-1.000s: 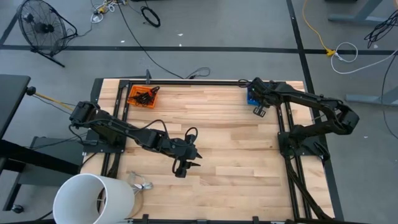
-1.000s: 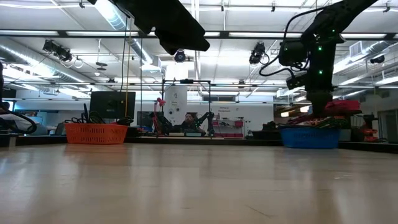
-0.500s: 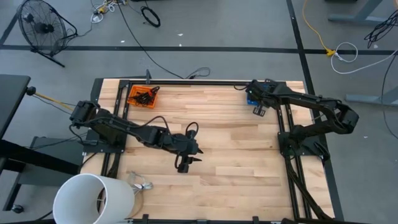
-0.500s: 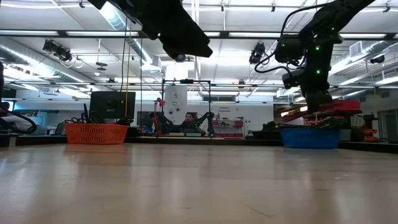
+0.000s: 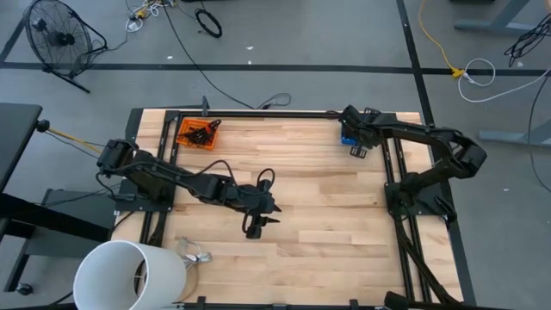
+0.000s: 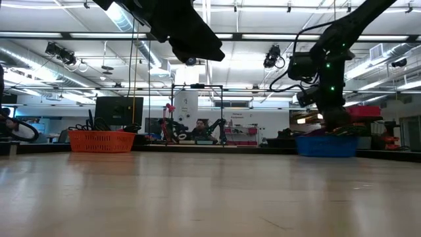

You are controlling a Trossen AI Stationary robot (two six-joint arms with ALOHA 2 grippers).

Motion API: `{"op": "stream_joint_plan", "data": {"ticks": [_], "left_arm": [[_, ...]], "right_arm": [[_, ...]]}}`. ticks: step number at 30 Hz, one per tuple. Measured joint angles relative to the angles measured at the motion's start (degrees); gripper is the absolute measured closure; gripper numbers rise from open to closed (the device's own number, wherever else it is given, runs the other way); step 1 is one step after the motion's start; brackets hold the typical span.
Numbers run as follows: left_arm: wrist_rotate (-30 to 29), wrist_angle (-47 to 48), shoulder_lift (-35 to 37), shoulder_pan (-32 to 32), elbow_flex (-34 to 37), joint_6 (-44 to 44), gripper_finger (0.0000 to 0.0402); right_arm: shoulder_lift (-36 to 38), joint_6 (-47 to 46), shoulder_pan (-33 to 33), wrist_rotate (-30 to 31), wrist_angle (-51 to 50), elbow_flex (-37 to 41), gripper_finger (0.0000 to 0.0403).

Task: Pick & Place USB Port
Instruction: Put the pink charger cable into the blue bin

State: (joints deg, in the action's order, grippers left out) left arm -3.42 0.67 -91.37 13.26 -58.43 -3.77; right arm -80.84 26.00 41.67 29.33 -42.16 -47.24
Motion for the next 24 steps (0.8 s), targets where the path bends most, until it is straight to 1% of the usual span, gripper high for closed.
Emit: {"op": "stream_joint_plan", "data": {"ticks": [2, 5, 7, 10, 14, 17, 19, 24], "left_arm": [[0.0, 0.0, 0.0, -0.3, 0.0, 0.3, 0.0243], [0.0, 0.0, 0.0, -0.5, 0.0, 0.5, 0.0243], [0.0, 0.0, 0.0, -0.8, 0.0, 0.6, 0.0243], [0.0, 0.0, 0.0, -1.3, 0.0, 0.6, 0.0243], [0.0, 0.0, 0.0, -1.8, 0.0, 0.6, 0.0243], [0.0, 0.0, 0.0, -2.0, 0.0, 0.6, 0.0243], [0.0, 0.0, 0.0, -2.0, 0.0, 0.6, 0.0243], [0.0, 0.0, 0.0, -2.0, 0.0, 0.6, 0.0243]], "right_arm": [[-0.4, 0.9, 0.6, -0.9, 1.1, 0.0, 0.0393], [-0.9, 1.7, 1.5, -0.7, 0.9, 0.0, 0.0393], [-1.2, 1.6, 2.0, -0.6, 0.8, 0.0, 0.0386], [-1.2, 1.4, 2.2, -1.3, 1.0, 0.0, 0.0352], [-1.2, 0.4, 2.2, -3.3, 1.8, 0.0, 0.0293], [-1.2, 0.4, 2.2, -3.2, 2.5, 0.0, 0.0252], [-1.2, 0.4, 2.2, -2.3, 2.9, 0.0, 0.0226], [-1.3, 0.0, 2.2, 2.5, 4.5, 0.0, 0.0175]]}}
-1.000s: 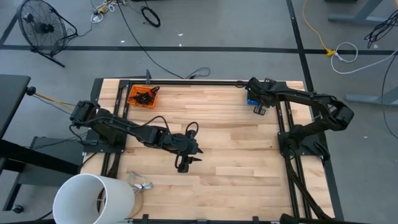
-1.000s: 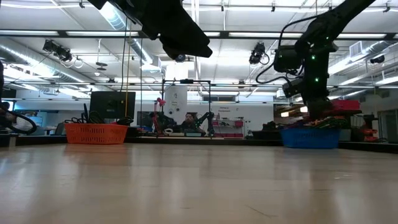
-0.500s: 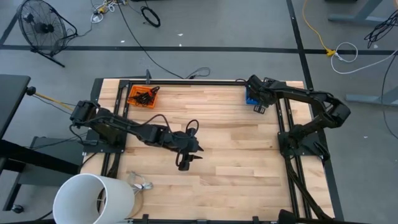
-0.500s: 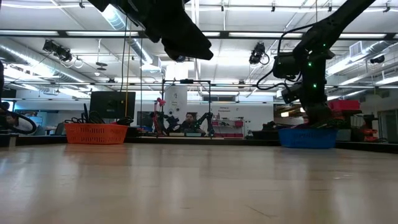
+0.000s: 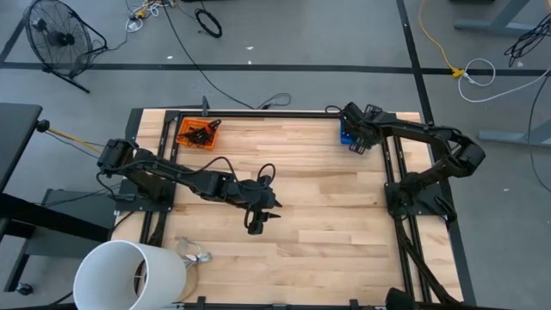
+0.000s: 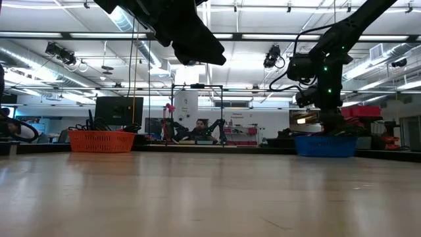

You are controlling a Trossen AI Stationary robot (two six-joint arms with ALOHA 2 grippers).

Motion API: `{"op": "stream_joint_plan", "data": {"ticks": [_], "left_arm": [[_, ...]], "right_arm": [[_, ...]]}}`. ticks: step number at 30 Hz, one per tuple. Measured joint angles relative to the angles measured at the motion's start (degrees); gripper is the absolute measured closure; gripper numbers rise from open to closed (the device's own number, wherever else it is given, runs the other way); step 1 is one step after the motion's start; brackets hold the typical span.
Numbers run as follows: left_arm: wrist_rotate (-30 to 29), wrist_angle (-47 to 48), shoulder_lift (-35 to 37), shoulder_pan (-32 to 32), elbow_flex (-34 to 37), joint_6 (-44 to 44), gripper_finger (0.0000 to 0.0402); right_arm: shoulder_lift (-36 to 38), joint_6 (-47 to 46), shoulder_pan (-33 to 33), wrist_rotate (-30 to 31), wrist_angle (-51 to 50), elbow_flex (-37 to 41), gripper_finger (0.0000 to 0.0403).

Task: Pick & Place USB Port
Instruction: Put the pink charger cable into the blue bin, then return to Home Position

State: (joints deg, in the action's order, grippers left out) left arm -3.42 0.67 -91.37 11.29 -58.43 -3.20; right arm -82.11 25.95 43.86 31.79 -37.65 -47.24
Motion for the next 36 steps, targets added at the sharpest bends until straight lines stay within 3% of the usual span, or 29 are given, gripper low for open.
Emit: {"op": "stream_joint_plan", "data": {"ticks": [5, 14, 19, 24, 29, 36], "left_arm": [[0.0, 0.0, 0.0, 0.0, 0.0, 0.0, 0.0243], [0.0, 0.0, 0.0, 0.0, 0.0, 0.0, 0.0243], [0.0, 0.0, 0.0, 0.0, 0.0, 0.0, 0.0243], [0.0, 0.0, 0.0, 0.0, 0.0, 0.0, 0.0243], [0.0, 0.0, 0.0, 0.0, 0.0, 0.0, 0.0243], [-2.6, -0.4, 0.0, -0.3, 0.0, 1.3, 0.0243]], "right_arm": [[0.0, -2.3, -0.1, -0.4, 0.2, 0.0, 0.0152], [0.8, -3.7, -1.4, -2.2, -1.8, 0.0, 0.0159], [4.8, -3.3, -2.8, 0.1, 0.6, 0.0, 0.0161], [11.0, -6.4, -4.2, -4.5, 0.3, 0.0, 0.0161], [16.7, -16.2, -6.2, -18.8, -1.3, 0.0, 0.0161], [21.1, -28.4, -11.0, -53.1, 5.8, 0.0, 0.0161]]}}
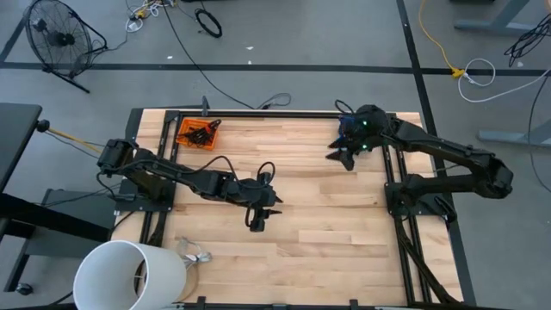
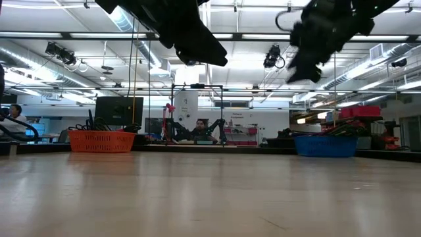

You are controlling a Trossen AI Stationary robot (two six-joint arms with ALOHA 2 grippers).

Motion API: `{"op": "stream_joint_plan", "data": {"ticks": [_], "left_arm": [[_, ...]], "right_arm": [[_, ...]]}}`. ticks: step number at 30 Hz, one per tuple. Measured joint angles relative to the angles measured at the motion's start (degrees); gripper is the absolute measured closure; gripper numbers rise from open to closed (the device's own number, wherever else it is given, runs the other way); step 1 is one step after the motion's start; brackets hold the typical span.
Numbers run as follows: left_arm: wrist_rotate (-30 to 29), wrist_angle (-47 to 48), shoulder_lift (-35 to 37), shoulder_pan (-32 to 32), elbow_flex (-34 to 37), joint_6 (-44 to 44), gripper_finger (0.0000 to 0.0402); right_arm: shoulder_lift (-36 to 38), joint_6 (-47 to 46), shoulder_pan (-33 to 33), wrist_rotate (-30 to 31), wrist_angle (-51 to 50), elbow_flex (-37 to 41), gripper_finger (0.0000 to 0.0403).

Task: Pick & Place USB Port
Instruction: Return to Home Position

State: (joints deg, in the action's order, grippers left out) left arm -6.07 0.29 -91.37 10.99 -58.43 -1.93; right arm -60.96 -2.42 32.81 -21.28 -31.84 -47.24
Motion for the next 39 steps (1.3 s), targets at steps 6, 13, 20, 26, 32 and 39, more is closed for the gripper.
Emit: {"op": "stream_joint_plan", "data": {"ticks": [6, 13, 20, 26, 32, 39], "left_arm": [[-4.5, -6.0, 0.0, -0.3, 0.0, 4.3, 0.0243], [-5.5, -14.3, 0.2, -0.3, 0.0, 7.4, 0.0243], [-10.3, -20.5, 0.9, -0.3, 0.0, 10.1, 0.0243], [-10.3, -18.1, 4.8, 0.9, 0.0, 10.4, 0.0243], [-10.4, -5.5, 7.9, 2.9, 0.0, 7.1, 0.0243], [-14.3, -12.4, 14.9, 3.3, 12.1, 5.6, 0.0243]], "right_arm": [[-0.1, -4.0, -14.3, -5.9, 20.2, 0.2, 0.0161], [-1.0, -1.7, -32.4, 5.0, 50.6, 7.6, 0.0161], [-1.0, -1.8, -40.4, 16.0, 60.8, 14.9, 0.0161], [-1.0, -4.7, -42.2, 16.4, 62.9, 17.7, 0.0161], [-1.0, -5.1, -44.8, 15.5, 62.9, 19.5, 0.0161], [-0.8, -5.1, -46.9, 23.8, 65.7, 23.1, 0.0168]]}}
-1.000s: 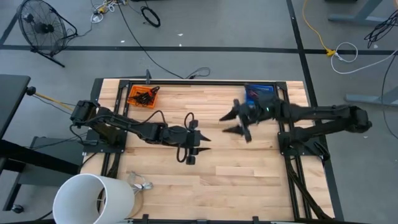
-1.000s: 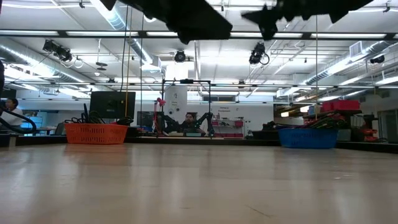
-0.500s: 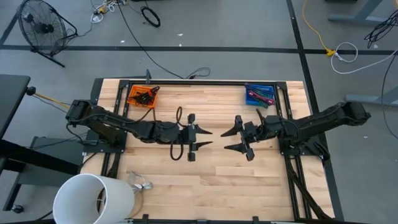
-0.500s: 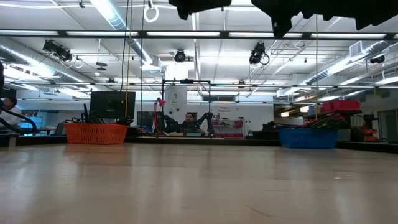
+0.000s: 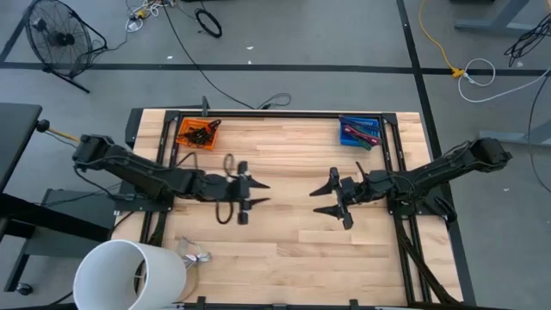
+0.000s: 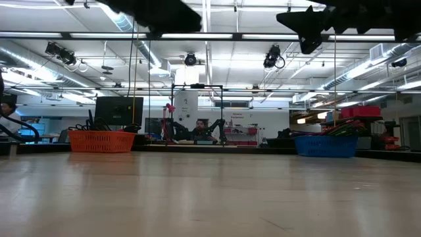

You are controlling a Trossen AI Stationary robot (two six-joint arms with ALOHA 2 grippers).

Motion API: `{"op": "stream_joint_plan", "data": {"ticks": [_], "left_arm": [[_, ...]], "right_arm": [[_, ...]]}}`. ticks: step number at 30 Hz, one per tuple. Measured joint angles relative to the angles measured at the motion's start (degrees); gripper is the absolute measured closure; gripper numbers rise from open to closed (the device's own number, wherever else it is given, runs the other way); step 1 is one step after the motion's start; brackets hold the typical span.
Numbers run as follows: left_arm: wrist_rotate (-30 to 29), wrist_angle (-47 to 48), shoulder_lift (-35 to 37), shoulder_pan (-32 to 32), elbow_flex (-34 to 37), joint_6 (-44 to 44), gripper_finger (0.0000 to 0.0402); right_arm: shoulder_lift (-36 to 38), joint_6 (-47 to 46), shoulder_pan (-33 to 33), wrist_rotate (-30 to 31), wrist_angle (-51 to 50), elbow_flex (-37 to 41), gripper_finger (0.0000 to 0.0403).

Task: Pick & Place USB Port
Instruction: Return to Home Position

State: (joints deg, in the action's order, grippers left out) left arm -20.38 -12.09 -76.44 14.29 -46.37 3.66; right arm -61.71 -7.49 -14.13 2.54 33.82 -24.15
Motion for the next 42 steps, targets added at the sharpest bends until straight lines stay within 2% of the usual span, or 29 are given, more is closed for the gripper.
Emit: {"op": "stream_joint_plan", "data": {"ticks": [4, 8, 11, 14, 19, 31, 37, 42], "left_arm": [[-0.7, -7.7, 7.8, -0.4, 11.4, 0.1, 0.0243], [-0.4, -16.0, 14.7, -0.3, 22.1, -0.4, 0.0243], [-0.4, -20.1, 18.0, -0.3, 27.6, -0.6, 0.0243], [-0.4, -20.3, 19.8, -0.3, 30.3, 0.1, 0.0243], [-0.4, -19.2, 19.9, -0.3, 32.0, 0.0, 0.0243], [-0.4, -17.8, 20.4, -0.3, 31.9, 0.0, 0.0243], [-0.4, -17.8, 26.5, -0.3, 31.9, 0.0, 0.0243], [-0.4, -17.9, 33.1, -0.3, 31.9, 0.0, 0.0243]], "right_arm": [[0.3, 0.6, 0.0, -0.5, 1.2, 1.4, 0.0175], [0.1, 3.7, 0.0, 1.6, 0.7, 3.3, 0.0179], [0.1, 6.3, 0.2, 6.1, 0.3, 4.6, 0.0179], [0.1, 4.2, 0.5, 10.8, 0.4, 5.3, 0.0179], [0.1, 0.3, 0.4, 9.9, -0.2, 5.4, 0.0179], [1.2, 0.4, 0.4, 10.0, -0.2, 5.4, 0.0179], [6.2, 0.4, 0.4, 10.0, 0.3, 8.6, 0.0179], [13.3, 0.5, 0.4, 10.0, 2.2, 16.4, 0.0179]]}}
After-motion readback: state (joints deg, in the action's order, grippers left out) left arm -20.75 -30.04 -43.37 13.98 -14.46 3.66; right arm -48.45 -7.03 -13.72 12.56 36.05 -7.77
